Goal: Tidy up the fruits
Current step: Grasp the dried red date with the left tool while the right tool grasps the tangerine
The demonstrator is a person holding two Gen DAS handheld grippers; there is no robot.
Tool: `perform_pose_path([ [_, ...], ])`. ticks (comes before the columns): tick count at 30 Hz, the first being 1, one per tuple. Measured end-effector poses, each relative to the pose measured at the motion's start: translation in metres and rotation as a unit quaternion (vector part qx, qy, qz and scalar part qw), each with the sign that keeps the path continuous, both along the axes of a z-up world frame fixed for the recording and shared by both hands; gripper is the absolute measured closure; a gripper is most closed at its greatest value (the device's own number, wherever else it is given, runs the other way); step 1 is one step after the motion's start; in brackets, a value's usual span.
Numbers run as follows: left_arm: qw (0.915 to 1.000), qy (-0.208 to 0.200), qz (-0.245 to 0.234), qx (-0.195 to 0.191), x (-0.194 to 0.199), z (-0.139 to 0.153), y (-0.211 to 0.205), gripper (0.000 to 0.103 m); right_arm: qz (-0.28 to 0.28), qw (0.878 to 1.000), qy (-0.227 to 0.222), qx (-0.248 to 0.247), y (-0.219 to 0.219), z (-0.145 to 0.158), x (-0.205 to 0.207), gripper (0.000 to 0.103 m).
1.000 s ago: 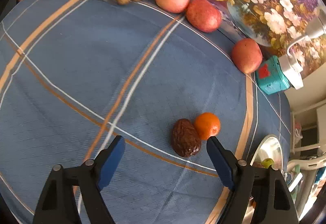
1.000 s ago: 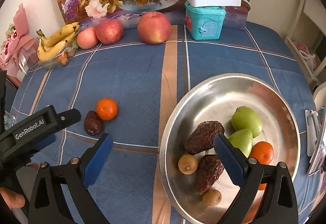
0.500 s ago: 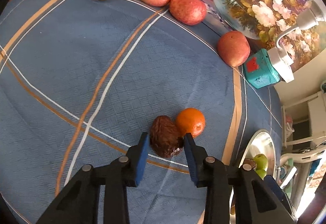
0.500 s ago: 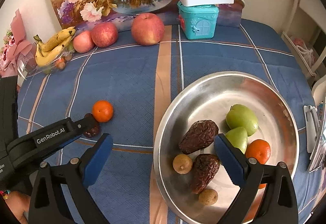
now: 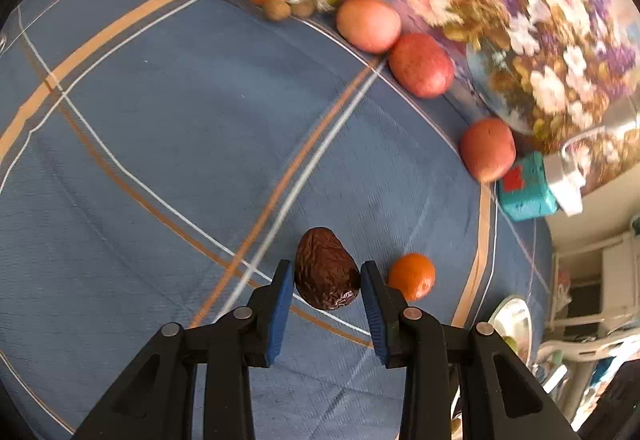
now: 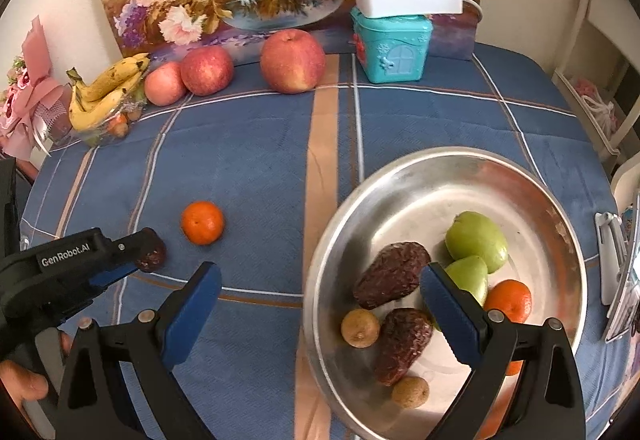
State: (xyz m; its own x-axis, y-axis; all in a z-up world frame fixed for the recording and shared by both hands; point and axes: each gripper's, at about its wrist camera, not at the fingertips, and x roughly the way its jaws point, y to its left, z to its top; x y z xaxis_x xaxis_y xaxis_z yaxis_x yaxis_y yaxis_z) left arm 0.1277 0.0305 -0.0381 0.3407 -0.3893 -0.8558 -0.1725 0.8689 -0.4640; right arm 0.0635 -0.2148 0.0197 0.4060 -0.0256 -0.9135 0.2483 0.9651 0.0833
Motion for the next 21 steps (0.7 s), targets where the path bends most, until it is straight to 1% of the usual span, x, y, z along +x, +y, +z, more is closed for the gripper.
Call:
perform_pose_path([
  [4,0.9999,-0.008,0.007,-0.007,0.003,0.003,0.01,0.066,0.016,1.0,-0.013,0.011,0.013,0.004,0.006,0.004],
  [8,0.9995,-0.006,0.02,-0.025,0.004,0.003,0.023,0.066,0.031,0.999,-0.032,0.029,0.029,0.009,0.015,0.004],
  [12,0.9989,-0.003,0.029,-0.038,0.003,0.002,0.033,0.066,0.045,0.998,-0.024,0.028,0.047,0.003,0.027,0.006],
  [14,0.9984,-0.001,0.032,-0.046,0.005,0.001,0.036,0.066,0.05,0.998,-0.013,0.028,0.056,-0.005,0.035,0.018],
  [18,0.9976,0.005,0.04,-0.057,0.006,-0.002,0.043,0.066,0.052,0.998,0.006,0.023,0.067,-0.021,0.053,0.024],
  [19,0.9974,0.006,0.042,-0.058,0.006,-0.002,0.044,0.066,0.053,0.998,0.01,0.023,0.069,-0.025,0.058,0.027],
  [20,0.9973,0.007,0.042,-0.059,0.007,-0.003,0.044,0.066,0.055,0.998,0.016,0.022,0.072,-0.029,0.064,0.033],
  [21,0.9971,0.009,0.043,-0.061,0.007,-0.003,0.045,0.066,0.056,0.998,0.021,0.022,0.073,-0.032,0.067,0.037],
])
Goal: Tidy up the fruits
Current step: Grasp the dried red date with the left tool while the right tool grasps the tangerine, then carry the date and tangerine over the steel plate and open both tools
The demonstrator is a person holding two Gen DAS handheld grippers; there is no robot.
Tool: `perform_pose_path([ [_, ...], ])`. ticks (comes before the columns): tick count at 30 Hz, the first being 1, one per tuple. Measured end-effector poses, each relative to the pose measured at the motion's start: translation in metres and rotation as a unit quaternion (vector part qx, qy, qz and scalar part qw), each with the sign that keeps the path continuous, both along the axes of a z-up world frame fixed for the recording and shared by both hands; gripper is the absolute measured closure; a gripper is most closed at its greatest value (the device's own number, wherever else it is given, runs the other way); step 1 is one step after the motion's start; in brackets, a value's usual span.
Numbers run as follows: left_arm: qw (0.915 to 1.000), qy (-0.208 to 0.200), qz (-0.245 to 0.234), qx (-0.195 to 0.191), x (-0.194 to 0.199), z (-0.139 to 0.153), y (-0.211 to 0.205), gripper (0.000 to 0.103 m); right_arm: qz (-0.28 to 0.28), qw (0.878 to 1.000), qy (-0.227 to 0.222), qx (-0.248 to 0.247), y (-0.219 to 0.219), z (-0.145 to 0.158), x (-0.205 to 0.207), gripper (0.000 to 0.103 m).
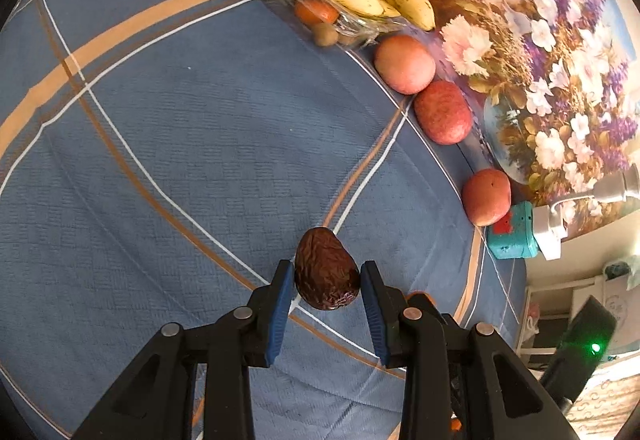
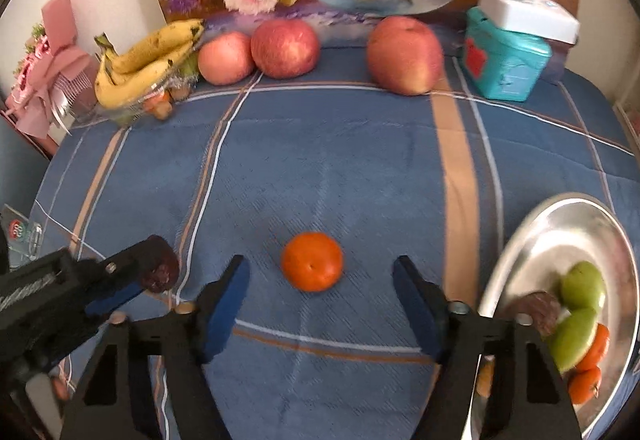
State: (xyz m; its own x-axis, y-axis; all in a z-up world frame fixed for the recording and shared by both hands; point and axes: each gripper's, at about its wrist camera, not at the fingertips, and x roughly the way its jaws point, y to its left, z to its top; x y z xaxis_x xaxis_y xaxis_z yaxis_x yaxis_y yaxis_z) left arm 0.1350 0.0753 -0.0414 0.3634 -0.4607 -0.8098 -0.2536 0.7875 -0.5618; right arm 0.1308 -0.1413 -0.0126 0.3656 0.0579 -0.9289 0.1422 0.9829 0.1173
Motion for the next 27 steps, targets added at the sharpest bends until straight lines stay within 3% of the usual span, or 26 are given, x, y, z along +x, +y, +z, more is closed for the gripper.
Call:
perform_pose_path([
  [10,1.0,0.006,-0.002,-0.003,-0.001,-0.002,-0.001,0.066,-0.015,1.0,0.025,-0.004,0.005,-0.021,0.017,0.065],
  [27,0.999,-0.006,-0.044,-0.01,-0.027,0.022,-0.025,0.066,-0.038,0.999,-0.006,0.007,-0.008,0.027,-0.054,0.065],
])
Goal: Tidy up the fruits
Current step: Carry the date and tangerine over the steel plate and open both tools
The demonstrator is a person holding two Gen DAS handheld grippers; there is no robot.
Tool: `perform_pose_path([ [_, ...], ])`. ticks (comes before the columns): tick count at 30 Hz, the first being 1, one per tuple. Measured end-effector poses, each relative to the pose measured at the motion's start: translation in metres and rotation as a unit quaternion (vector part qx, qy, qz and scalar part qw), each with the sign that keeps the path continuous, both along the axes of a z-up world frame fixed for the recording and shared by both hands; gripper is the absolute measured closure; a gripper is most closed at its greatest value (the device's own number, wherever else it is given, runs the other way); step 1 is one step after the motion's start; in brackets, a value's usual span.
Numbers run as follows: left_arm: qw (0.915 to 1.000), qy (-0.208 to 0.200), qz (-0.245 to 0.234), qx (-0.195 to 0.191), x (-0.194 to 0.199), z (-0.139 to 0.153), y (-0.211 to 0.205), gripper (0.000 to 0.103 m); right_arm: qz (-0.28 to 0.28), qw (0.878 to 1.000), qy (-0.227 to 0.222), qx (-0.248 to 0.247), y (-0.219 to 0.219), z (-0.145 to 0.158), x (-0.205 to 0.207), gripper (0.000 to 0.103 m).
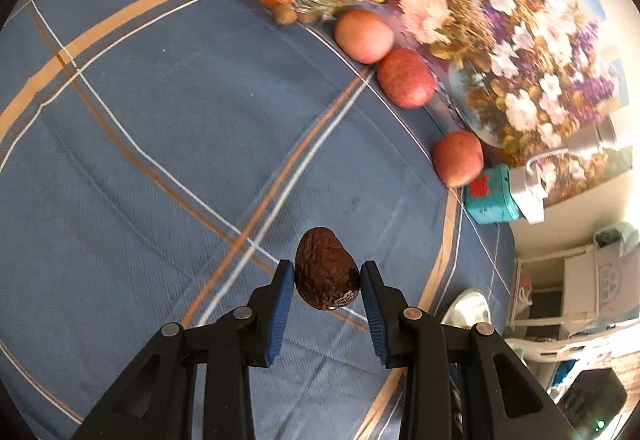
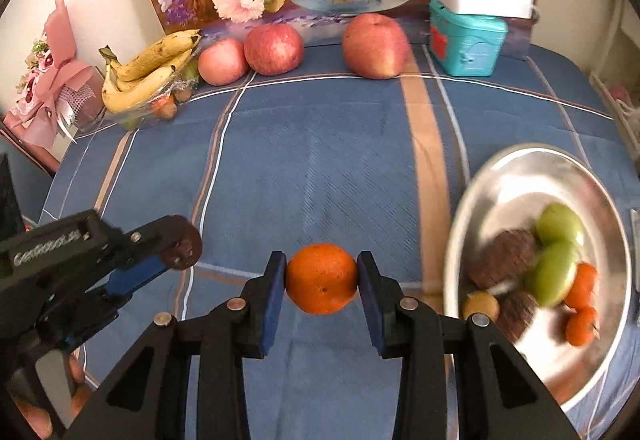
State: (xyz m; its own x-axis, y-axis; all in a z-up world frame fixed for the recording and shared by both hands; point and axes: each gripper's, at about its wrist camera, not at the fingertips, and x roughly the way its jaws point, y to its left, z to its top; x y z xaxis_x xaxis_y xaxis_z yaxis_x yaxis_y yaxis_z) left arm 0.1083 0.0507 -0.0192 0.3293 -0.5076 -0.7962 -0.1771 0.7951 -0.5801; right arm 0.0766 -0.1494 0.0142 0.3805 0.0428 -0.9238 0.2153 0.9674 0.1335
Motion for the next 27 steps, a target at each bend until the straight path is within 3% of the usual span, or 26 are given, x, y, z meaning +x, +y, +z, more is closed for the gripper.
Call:
perform_pose_path([
  [12,0.9973,-0.031,-0.029,0.06,-0.02,0.021,-0.016,0.066,-0.02,1.0,-0.011,0.007,-0.017,0.023,-0.056,0.065],
  [27,0.9873,-0.064,-0.105,0.101,-0.037,0.041,-0.08,0.066,-0.074,0.996,-0.01,0.043,-0.073,0.023,-0.068,0.065],
])
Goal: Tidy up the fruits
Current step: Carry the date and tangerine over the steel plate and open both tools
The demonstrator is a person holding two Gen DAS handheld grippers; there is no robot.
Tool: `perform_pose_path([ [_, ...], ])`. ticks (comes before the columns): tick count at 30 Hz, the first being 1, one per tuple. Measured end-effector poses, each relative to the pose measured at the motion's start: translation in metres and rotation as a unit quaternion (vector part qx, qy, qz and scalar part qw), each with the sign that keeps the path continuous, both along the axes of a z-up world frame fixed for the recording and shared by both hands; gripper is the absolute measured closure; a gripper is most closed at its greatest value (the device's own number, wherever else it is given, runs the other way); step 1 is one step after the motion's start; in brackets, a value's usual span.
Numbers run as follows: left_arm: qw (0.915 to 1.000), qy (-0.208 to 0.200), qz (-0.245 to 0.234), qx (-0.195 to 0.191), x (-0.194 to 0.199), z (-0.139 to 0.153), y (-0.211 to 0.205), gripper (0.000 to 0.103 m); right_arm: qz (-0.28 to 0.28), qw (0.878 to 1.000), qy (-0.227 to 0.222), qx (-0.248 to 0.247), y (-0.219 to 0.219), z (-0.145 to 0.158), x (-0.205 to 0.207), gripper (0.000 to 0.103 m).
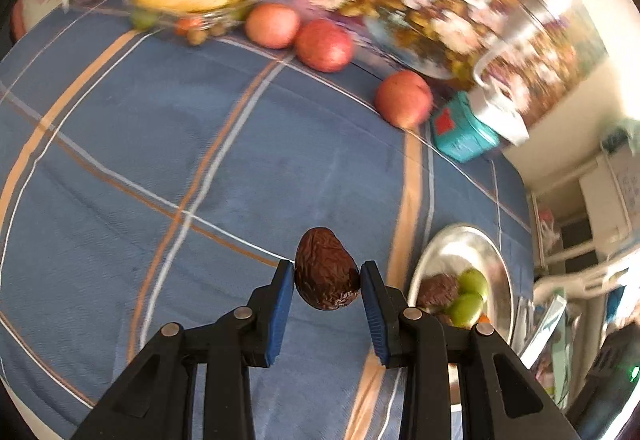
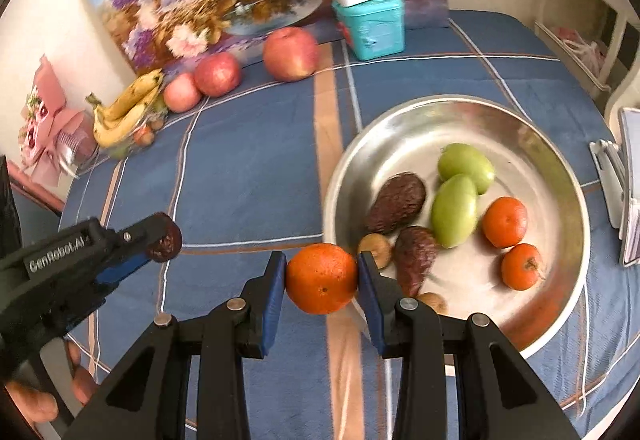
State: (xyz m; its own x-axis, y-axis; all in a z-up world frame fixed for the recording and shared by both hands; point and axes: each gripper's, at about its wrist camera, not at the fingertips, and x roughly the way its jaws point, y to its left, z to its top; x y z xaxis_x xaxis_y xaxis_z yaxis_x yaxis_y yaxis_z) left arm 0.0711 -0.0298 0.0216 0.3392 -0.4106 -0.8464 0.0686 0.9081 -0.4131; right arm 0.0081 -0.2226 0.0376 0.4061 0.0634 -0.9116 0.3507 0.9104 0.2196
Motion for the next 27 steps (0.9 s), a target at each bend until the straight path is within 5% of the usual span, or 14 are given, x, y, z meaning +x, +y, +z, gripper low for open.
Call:
perform_pose_path([
  [5,0.9971,-0.025,-0.069,0.02,-0.018,0.009,-0.046,0.066,-0.041,0.999,-0.005,-0.013,-0.029,0.009,-0.008,0.065],
  [13,0.9858,-0.009,-0.167,0.011,-0.043,-0.003,-0.106,0.067,-0.133,0.991,0.007,-0.001,-0.084,0.006,-0.026,0.065],
  [27,0.985,0.007,-0.171,0.019,-0.044,-0.02,-0.119,0.065,-0.147,0.989,0.02,0.017,-0.091,0.0,-0.028,0.064],
])
